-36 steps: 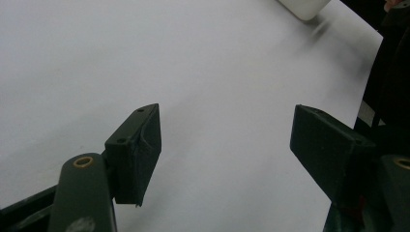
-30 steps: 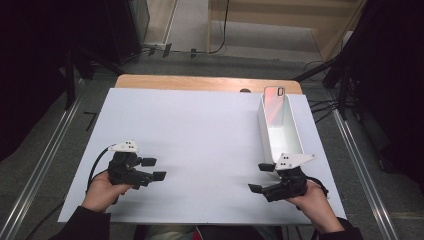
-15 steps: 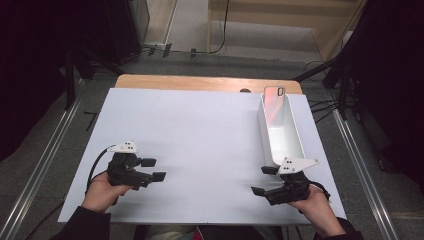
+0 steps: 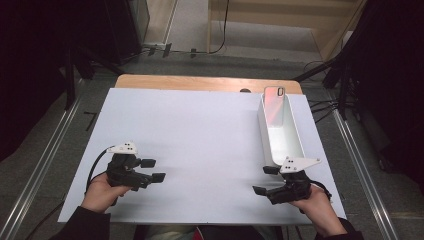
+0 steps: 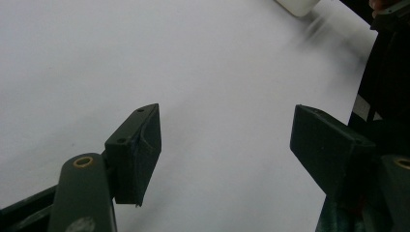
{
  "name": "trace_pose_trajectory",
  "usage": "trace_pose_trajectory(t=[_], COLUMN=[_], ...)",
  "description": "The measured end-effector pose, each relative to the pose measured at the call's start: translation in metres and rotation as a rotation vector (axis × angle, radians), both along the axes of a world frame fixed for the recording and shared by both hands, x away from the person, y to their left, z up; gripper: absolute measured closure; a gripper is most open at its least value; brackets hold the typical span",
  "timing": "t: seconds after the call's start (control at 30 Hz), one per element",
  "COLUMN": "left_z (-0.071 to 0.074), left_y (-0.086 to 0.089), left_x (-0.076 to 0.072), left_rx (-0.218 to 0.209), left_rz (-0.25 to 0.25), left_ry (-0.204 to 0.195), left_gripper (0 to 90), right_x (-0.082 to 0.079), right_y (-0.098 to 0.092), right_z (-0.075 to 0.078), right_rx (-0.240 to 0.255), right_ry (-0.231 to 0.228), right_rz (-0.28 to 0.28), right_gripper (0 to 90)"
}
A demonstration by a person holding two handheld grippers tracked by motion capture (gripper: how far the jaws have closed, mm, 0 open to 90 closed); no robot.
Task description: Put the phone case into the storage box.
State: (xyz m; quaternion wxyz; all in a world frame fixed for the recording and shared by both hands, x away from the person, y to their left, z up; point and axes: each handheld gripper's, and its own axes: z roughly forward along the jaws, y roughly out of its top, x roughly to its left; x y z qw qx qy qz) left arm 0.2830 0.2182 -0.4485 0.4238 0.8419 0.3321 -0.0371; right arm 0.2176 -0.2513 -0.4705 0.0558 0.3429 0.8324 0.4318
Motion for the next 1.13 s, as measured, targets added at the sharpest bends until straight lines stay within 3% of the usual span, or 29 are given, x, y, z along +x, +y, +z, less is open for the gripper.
trace_pose_trajectory(t=[1.13], left_z=[0.0003], left_y=[0.0011], left_x=[0.0008], left_rx=[0.004], left_rz=[0.002], left_ry=[0.001], left_gripper=[26.5], right_x=[0.0007], right_y=[-0.0017], right_z=[-0.0011], right_rx=[-0.02], right_ry=[-0.002], right_rz=[-0.02], right_gripper=[19.1])
